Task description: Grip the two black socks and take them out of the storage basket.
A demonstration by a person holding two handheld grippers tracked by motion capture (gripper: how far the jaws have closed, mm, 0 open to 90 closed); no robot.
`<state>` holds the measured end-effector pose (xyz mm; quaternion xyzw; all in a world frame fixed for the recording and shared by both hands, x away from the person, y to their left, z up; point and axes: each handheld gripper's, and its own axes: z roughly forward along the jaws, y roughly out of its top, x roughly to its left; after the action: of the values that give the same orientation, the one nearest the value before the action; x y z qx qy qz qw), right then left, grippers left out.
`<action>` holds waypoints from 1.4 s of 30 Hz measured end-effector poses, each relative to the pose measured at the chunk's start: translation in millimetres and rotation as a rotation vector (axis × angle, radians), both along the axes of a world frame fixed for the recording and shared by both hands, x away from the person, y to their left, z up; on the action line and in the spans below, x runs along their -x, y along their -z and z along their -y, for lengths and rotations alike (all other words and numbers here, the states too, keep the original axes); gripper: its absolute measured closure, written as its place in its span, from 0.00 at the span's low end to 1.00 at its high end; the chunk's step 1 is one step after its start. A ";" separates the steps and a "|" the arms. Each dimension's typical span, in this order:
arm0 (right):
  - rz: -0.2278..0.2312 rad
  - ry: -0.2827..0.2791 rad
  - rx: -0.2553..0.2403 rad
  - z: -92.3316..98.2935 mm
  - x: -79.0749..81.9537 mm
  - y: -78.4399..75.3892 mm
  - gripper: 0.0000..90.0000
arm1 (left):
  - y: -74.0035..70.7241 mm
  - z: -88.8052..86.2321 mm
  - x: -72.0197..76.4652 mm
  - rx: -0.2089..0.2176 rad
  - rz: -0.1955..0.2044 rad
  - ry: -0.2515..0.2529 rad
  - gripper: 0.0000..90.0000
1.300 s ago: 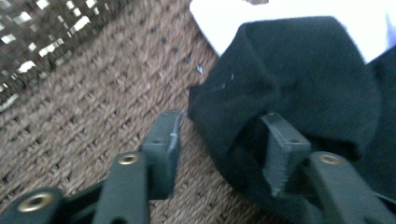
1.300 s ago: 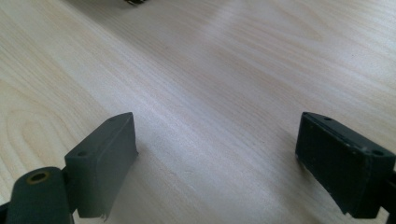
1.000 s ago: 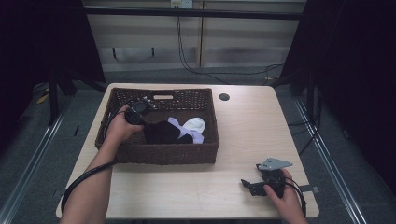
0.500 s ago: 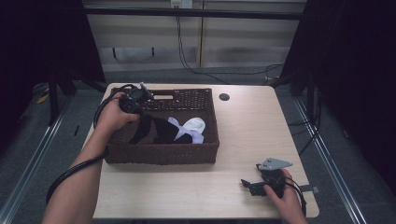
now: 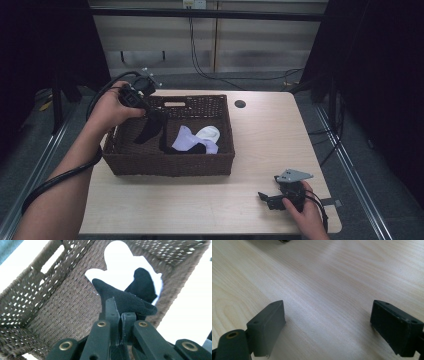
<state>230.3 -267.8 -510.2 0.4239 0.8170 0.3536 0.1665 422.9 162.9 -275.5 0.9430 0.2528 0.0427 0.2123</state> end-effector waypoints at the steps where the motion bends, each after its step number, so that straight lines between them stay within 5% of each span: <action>1: 0.000 0.000 0.000 0.0 0.0 0.0 0.13 | -4.5 0.7 2.4 0.011 0.000 0.008 0.97; 10: 0.001 0.000 0.000 0.0 0.0 0.0 0.13 | -33.5 11.8 26.5 0.044 0.027 0.094 0.97; 21: 0.000 0.000 0.001 0.0 0.0 0.0 0.13 | -47.0 31.7 66.2 0.098 0.030 0.227 0.97; 29: 0.002 0.000 -0.001 -0.1 0.0 0.2 0.13 | -20.2 54.2 90.5 0.101 -0.055 0.341 0.97; 42: -0.001 0.001 -0.001 -0.2 0.2 0.2 0.13 | 55.4 72.1 95.0 0.050 -0.183 0.378 0.96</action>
<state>230.1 -267.6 -510.4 0.4247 0.8166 0.3539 0.1661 327.9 90.7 -330.9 0.9681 0.0904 -0.0898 0.2159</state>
